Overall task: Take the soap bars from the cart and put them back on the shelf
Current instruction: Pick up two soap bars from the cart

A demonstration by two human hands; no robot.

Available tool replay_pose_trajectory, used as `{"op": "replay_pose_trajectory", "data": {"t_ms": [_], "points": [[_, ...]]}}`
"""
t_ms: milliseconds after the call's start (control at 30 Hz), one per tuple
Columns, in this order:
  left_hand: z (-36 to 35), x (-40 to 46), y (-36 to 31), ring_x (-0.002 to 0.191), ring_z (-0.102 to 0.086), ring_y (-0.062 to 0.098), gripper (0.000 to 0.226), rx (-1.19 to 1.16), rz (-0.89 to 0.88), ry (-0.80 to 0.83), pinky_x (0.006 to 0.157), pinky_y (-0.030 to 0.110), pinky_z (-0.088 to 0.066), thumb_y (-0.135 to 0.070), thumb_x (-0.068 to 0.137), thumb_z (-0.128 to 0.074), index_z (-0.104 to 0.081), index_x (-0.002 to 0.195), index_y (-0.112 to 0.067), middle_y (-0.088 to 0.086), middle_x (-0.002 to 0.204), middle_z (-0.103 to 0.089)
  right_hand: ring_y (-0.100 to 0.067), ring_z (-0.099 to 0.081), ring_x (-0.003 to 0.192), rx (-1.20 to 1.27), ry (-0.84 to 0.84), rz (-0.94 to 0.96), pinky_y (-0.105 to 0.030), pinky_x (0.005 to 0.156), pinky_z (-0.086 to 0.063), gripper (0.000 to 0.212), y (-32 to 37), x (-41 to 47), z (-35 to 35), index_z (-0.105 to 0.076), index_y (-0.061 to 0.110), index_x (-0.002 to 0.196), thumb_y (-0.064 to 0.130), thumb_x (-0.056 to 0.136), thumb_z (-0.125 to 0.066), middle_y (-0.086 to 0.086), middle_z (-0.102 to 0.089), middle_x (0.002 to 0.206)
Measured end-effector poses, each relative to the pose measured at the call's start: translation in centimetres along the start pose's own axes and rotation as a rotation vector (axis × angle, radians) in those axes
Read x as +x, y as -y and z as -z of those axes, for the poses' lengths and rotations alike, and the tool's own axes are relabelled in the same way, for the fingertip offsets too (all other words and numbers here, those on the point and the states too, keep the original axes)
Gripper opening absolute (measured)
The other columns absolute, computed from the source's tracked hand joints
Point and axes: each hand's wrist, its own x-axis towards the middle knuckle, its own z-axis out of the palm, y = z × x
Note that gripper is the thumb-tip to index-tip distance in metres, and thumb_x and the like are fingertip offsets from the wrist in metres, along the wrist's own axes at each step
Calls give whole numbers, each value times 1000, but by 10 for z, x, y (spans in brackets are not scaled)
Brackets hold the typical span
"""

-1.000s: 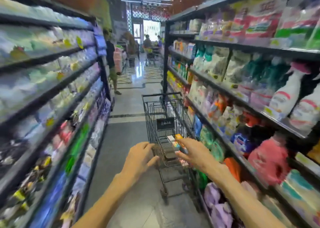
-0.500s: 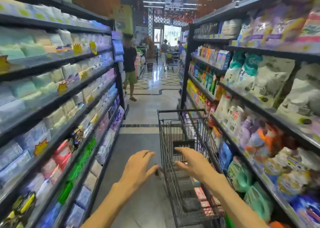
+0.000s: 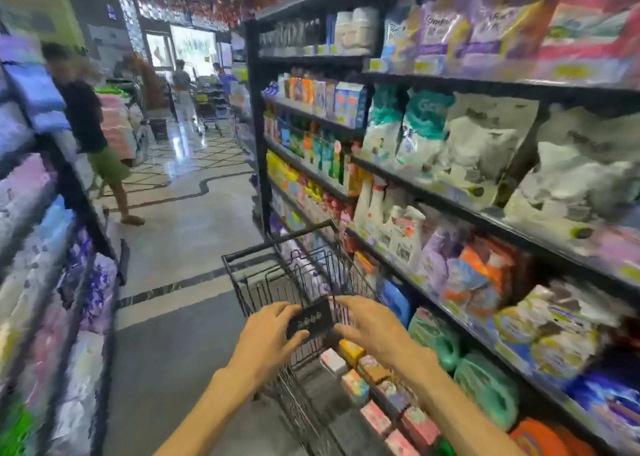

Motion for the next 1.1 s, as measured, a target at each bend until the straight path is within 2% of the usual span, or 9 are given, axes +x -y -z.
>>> {"op": "replay_pose_trajectory", "data": {"t_ms": [67,200,433,500,667,733,833,967,1100], "points": [[-8,33,10,125,-55,19,61,-15,-93,45,100,37,-49,-63,95,-46,-49,143,-25,-5,138,-57,-17,-58,121,27,-19,-115,-42,98,-49,58,-8,6,1,-42,38,144,53,91,-60,9,-57,139],[-29,90,9,125,-55,21,62,-53,-264,129,99,39,-50,-64,96,-45,-48,144,-24,-4,139,-55,-21,-55,125,12,-55,-295,-45,99,-48,56,-29,9,2,-43,32,144,51,93,-60,3,-58,137],[-92,170,-41,120,-56,20,61,-103,-566,257,95,35,-48,-63,96,-38,-51,141,-24,-4,134,-57,-20,-50,129,-26,-121,-591,-44,100,-45,57,-88,-9,-11,-41,33,146,50,94,-58,5,-54,141],[-113,187,-58,119,-57,22,66,-92,-614,290,95,36,-48,-66,94,-31,-51,140,-24,-3,132,-57,-23,-51,126,-34,-121,-659,-44,99,-44,55,-107,-15,-16,-41,34,145,49,95,-57,3,-56,136],[-169,219,-84,119,-56,28,76,-60,-705,421,95,42,-49,-68,89,-24,-49,144,-22,0,131,-58,-23,-50,130,46,-115,-817,-41,103,-43,58,-143,-27,-34,-41,29,148,48,96,-57,-1,-55,140],[-199,228,-86,115,-59,29,70,-45,-731,478,90,42,-52,-66,90,-29,-53,140,-23,0,128,-59,-25,-47,133,57,-93,-874,-43,106,-41,59,-156,-29,-50,-36,30,151,48,98,-54,-2,-53,143],[-246,230,-87,108,-63,31,62,-57,-775,598,83,42,-53,-61,89,-35,-59,131,-21,3,123,-61,-22,-48,133,129,-79,-970,-37,106,-39,56,-173,-33,-85,-40,30,149,45,97,-55,0,-52,144],[-309,225,-85,126,-53,29,52,-27,-772,796,99,41,-47,-51,99,-46,-49,142,-23,3,140,-54,-18,-49,132,225,-1,-1085,-36,105,-42,55,-195,-36,-148,-41,37,146,51,94,-54,9,-52,143],[-391,218,-74,137,-44,27,51,46,-746,930,112,40,-38,-43,103,-46,-37,150,-23,3,152,-42,-16,-49,132,337,47,-1135,-34,106,-43,54,-218,-35,-209,-39,37,147,44,97,-56,10,-50,145]]}}
